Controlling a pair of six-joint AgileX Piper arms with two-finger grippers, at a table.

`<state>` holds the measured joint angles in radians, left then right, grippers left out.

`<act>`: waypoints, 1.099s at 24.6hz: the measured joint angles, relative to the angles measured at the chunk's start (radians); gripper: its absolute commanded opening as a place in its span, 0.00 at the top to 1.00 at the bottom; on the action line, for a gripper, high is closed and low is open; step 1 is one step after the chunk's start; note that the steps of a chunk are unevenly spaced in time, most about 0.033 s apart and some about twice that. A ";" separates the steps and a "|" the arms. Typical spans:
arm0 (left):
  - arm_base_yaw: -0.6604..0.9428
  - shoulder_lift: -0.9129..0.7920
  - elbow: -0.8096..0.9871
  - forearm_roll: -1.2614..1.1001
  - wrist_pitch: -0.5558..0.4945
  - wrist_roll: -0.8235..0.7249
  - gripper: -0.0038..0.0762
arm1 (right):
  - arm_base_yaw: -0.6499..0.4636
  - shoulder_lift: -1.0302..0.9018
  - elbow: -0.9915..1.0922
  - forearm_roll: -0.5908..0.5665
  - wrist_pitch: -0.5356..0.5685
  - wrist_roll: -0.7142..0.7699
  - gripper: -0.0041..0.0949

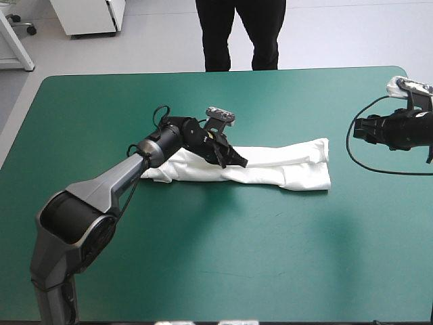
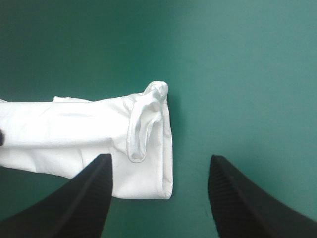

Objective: Fold the cloth

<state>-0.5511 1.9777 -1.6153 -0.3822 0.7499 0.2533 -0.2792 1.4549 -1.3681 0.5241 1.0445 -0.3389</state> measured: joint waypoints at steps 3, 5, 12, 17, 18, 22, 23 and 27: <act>-0.003 0.085 -0.041 0.000 0.016 -0.001 0.96 | 0.000 0.024 0.000 0.015 0.003 -0.015 0.41; -0.004 0.119 -0.070 -0.007 0.019 -0.001 0.96 | -0.001 0.059 0.000 0.049 0.011 -0.039 0.41; -0.004 0.126 -0.084 -0.011 0.036 -0.001 0.96 | 0.037 0.209 0.000 0.102 0.051 -0.087 0.32; -0.004 0.132 -0.099 -0.010 0.056 -0.001 0.96 | 0.089 0.294 0.000 0.108 0.044 -0.110 0.32; -0.004 0.134 -0.102 -0.009 0.058 -0.001 0.96 | 0.096 0.310 0.000 0.110 0.043 -0.112 0.32; -0.004 0.134 -0.104 -0.007 0.062 -0.001 0.96 | 0.101 0.374 0.000 0.129 0.029 -0.127 0.32; -0.004 0.134 -0.105 -0.004 0.063 -0.001 0.96 | 0.101 0.386 0.000 0.133 0.028 -0.130 0.32; -0.004 0.134 -0.107 -0.003 0.068 -0.001 0.96 | 0.104 0.446 0.000 0.147 0.018 -0.140 0.32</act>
<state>-0.5547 2.1113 -1.7224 -0.3856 0.8177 0.2524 -0.1753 1.9011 -1.3681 0.6709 1.0629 -0.4794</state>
